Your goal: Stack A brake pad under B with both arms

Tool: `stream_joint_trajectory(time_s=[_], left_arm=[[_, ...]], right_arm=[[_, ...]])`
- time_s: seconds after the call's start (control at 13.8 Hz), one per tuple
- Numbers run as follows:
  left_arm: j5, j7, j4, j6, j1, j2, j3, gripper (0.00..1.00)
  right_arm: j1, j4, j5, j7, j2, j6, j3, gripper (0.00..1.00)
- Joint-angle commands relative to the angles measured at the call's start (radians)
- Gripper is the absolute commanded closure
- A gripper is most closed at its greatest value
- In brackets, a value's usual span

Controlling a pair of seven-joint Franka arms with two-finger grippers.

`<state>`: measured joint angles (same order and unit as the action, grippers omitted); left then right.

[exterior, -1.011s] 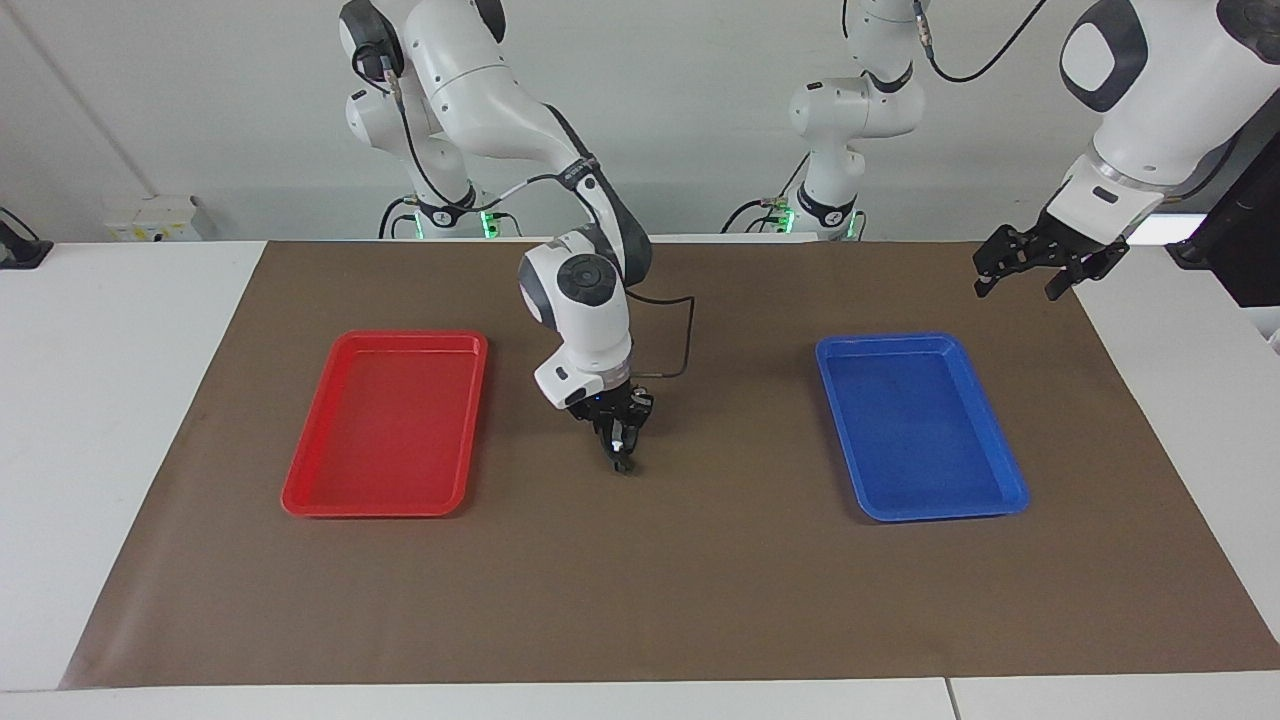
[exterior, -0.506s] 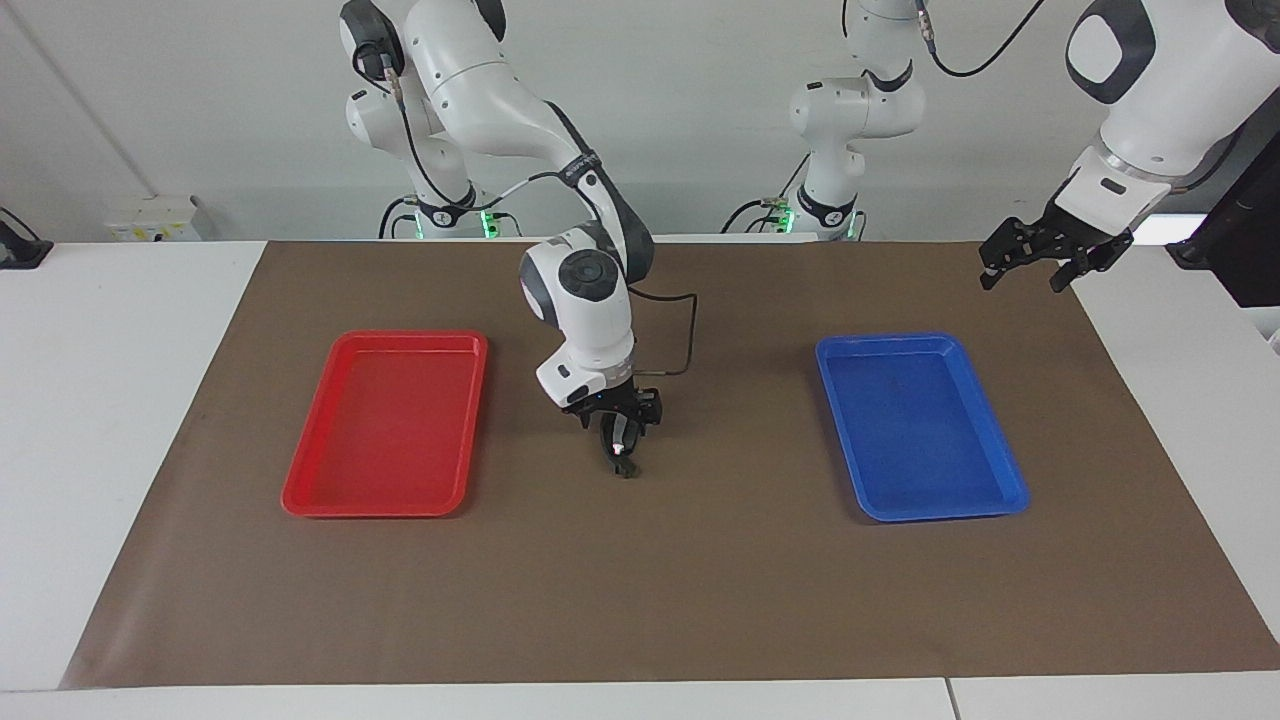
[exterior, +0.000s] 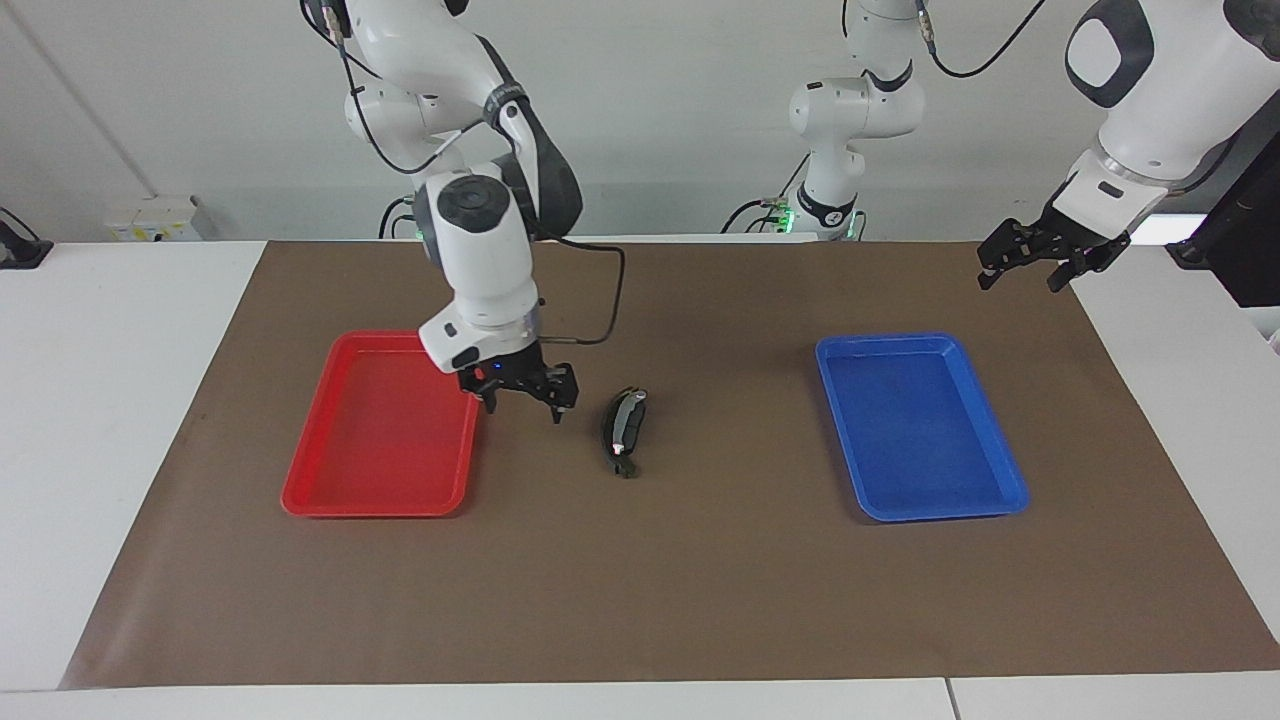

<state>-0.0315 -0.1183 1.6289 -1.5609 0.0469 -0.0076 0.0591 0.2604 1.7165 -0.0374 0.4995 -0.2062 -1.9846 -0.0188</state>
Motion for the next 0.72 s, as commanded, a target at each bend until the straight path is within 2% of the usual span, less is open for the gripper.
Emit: stream_joint_trajectory(time_s=[0.0, 0.36, 0.51, 0.65], left_arm=[[0.001, 0.0, 0.019, 0.004, 0.014, -0.02, 0.016, 0.01], [0.001, 0.0, 0.019, 0.004, 0.014, -0.02, 0.016, 0.01], [0.001, 0.0, 0.019, 0.004, 0.014, -0.02, 0.016, 0.01], [0.001, 0.0, 0.019, 0.004, 0.014, -0.02, 0.015, 0.01]], right_arm=[[-0.074, 0.044, -0.012, -0.071, 0.071, 0.1, -0.017, 0.0], [-0.277, 0.041, 0.002, -0.372, 0.246, 0.297, -0.015, 0.0], [-0.294, 0.031, 0.001, -0.374, 0.277, 0.364, -0.009, 0.0], [-0.294, 0.034, 0.001, -0.368, 0.278, 0.366, -0.007, 0.0]])
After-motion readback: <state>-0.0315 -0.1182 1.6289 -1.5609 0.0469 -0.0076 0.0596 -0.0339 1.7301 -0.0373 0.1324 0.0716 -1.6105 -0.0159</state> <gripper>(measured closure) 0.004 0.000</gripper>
